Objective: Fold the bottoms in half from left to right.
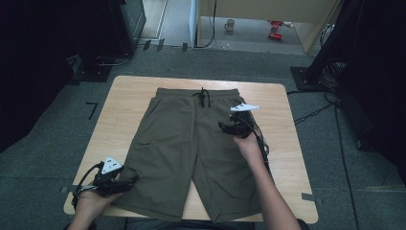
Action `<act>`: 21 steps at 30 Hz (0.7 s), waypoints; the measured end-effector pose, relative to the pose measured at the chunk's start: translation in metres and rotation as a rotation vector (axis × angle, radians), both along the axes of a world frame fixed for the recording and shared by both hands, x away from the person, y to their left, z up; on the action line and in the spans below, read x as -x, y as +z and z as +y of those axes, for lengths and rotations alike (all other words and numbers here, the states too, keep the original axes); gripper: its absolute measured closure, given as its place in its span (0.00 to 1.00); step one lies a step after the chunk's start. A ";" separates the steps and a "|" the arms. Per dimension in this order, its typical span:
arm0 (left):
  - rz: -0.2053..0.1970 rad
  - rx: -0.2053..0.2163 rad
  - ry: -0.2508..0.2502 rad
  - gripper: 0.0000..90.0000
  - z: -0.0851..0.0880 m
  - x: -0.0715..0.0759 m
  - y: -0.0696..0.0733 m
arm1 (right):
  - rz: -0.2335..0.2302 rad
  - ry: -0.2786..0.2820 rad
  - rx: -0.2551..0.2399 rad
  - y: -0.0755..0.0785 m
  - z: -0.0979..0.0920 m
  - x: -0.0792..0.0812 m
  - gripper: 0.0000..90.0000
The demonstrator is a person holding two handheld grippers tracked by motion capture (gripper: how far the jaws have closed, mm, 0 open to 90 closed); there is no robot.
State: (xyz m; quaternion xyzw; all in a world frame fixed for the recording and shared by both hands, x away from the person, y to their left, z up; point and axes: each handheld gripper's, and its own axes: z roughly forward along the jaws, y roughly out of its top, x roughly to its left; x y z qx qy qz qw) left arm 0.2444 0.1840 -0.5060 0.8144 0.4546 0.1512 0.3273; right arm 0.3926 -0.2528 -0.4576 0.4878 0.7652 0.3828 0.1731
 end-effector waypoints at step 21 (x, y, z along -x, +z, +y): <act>0.024 0.021 -0.014 0.47 -0.002 0.001 0.002 | -0.018 0.098 -0.018 0.016 0.072 -0.032 0.44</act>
